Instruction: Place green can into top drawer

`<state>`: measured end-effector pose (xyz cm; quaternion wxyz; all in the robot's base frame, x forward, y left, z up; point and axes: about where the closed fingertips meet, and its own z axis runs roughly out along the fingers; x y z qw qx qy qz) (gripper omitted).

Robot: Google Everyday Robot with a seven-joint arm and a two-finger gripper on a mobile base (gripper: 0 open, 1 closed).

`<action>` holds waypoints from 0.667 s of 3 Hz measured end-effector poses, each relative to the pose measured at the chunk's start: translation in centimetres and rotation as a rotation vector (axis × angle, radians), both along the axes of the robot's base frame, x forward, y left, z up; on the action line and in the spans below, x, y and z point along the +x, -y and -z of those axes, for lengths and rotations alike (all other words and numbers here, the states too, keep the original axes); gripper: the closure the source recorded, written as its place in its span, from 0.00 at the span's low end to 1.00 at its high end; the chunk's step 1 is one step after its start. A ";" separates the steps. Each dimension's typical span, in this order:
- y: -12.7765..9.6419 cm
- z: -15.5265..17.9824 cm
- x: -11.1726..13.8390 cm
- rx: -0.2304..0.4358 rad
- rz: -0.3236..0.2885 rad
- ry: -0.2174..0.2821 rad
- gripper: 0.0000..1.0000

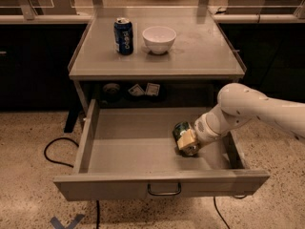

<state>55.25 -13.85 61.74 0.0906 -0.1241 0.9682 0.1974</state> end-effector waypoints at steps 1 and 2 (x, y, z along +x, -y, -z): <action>0.0 0.0 0.0 0.000 0.000 0.000 0.14; 0.0 0.0 0.0 0.000 0.000 0.000 0.00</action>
Offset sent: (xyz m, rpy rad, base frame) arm 0.0000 0.0000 0.0000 0.0000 0.0000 0.0000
